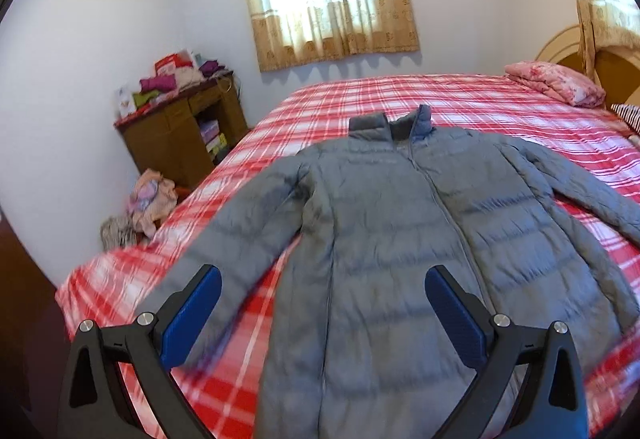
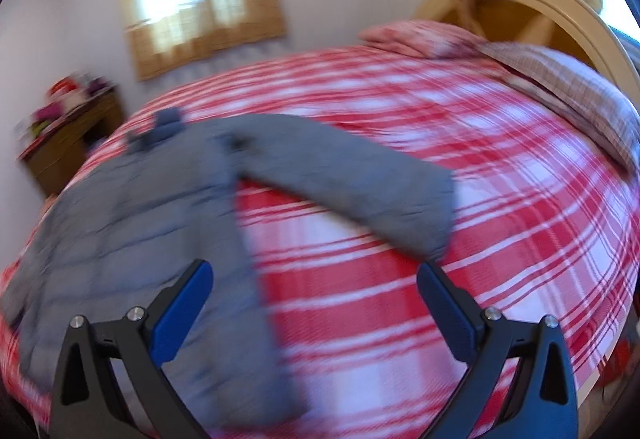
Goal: Fold large clothes
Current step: 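Grasp the sleeve cuff with the right tool and fold it across the jacket body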
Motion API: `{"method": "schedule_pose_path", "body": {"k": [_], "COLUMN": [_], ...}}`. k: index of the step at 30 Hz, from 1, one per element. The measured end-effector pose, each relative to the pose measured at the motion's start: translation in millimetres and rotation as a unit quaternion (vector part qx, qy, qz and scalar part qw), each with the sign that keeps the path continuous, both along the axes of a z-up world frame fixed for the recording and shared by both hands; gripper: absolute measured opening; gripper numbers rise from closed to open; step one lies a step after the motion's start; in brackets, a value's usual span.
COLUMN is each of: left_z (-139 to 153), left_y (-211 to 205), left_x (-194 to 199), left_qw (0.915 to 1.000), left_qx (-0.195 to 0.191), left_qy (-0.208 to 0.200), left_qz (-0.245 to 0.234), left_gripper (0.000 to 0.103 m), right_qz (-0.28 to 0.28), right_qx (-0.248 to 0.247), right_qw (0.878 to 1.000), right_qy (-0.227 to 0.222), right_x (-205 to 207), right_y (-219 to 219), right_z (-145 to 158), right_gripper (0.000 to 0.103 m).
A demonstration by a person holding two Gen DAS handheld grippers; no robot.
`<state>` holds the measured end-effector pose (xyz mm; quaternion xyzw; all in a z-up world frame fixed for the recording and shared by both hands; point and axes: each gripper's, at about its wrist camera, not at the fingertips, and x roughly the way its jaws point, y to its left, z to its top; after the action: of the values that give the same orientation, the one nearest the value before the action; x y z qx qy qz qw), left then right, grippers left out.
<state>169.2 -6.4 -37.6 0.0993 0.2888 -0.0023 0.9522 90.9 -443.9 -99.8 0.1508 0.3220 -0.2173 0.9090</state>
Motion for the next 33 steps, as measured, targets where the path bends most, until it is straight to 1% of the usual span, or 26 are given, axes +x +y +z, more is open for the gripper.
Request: {"method": "schedule_pose_path", "body": {"k": [3, 5, 7, 9, 11, 12, 13, 14, 15, 16, 17, 18, 20, 22, 24, 26, 27, 30, 33], "left_z": [-7.9, -16.5, -26.1, -35.1, -47.7, -52.9, -57.7, -62.4, -65.4, -68.4, -70.4, -71.8, -71.8, -68.0, -60.9, -55.2, -52.5, -46.2, -46.3], "left_y": [-16.8, -28.3, -36.6, -42.3, -43.0, -42.8, -40.9, -37.6, -34.8, -29.1, -23.6, -18.0, -5.3, 7.6, 19.7, 25.7, 27.1, 30.4, 32.6], "left_x": [32.7, 52.0, 69.1, 87.1, 109.2, 119.2, 129.5, 142.1, 152.0, 163.8, 174.2, 181.7, 196.2, 207.5, 216.8, 221.2, 223.0, 224.9, 226.5], "left_qw": [0.9999, 0.9998, 0.9997, 0.9995, 0.9993, 0.9991, 0.9988, 0.9983, 0.998, 0.9974, 0.9968, 0.9962, 0.9951, 0.9945, 0.9944, 0.9945, 0.9947, 0.995, 0.9951], "left_qx": [0.004, 0.004, 0.007, 0.013, 0.018, 0.021, 0.023, 0.028, 0.032, 0.037, 0.041, 0.043, 0.046, 0.038, 0.023, 0.013, 0.009, 0.012, 0.008], "left_qy": [0.01, 0.012, 0.017, 0.022, 0.032, 0.037, 0.044, 0.048, 0.051, 0.054, 0.056, 0.057, 0.058, 0.06, 0.057, 0.053, 0.05, 0.035, 0.032], "left_qz": [-0.012, -0.017, -0.017, -0.016, -0.005, 0.0, 0.006, 0.015, 0.022, 0.032, 0.041, 0.049, 0.066, 0.077, 0.086, 0.089, 0.089, 0.093, 0.093], "left_gripper": [0.102, 0.102, 0.102, 0.102, 0.102, 0.102, 0.102, 0.102, 0.102, 0.102, 0.102, 0.102, 0.102, 0.102, 0.102, 0.102, 0.102, 0.102, 0.102], "right_qz": [-0.044, -0.074, -0.085, -0.088, -0.089, -0.088, -0.09, -0.085, -0.077, -0.08, -0.084, -0.085, -0.078, -0.066, -0.043, -0.016, -0.004, 0.053, 0.107], "right_qx": [0.012, 0.032, 0.07, 0.095, 0.12, 0.122, 0.107, 0.1, 0.106, 0.107, 0.099, 0.081, 0.033, -0.003, -0.041, -0.071, -0.082, -0.122, -0.151], "right_qw": [0.999, 0.997, 0.994, 0.991, 0.988, 0.988, 0.989, 0.99, 0.99, 0.99, 0.99, 0.992, 0.996, 0.998, 0.998, 0.997, 0.996, 0.991, 0.982], "right_qy": [0.012, 0.019, 0.025, 0.035, 0.044, 0.047, 0.05, 0.048, 0.046, 0.046, 0.045, 0.042, 0.028, 0.011, -0.006, -0.016, -0.019, -0.024, -0.023], "right_x": [12.3, 20.8, 29.3, 38.8, 47.8, 51.0, 53.7, 55.5, 57.7, 58.6, 59.8, 61.8, 69.8, 81.3, 98.6, 121.0, 131.8, 170.4, 198.5], "right_y": [-37.2, -61.5, -79.7, -92.7, -101.9, -103.2, -104.4, -105.0, -109.5, -112.1, -114.3, -114.9, -109.4, -99.5, -79.1, -55.0, -44.7, 9.3, 66.5], "right_z": [-7.7, -16.2, -26.4, -36.8, -49.3, -53.2, -53.7, -51.9, -49.5, -46.2, -40.9, -30.6, -0.9, 27.8, 59.9, 82.8, 88.1, 103.5, 100.0], "right_gripper": [0.103, 0.103, 0.096, 0.092, 0.08, 0.068, 0.056, 0.046, 0.027, 0.022, 0.02, 0.018, 0.017, 0.017, 0.017, 0.017, 0.017, 0.016, 0.016]}}
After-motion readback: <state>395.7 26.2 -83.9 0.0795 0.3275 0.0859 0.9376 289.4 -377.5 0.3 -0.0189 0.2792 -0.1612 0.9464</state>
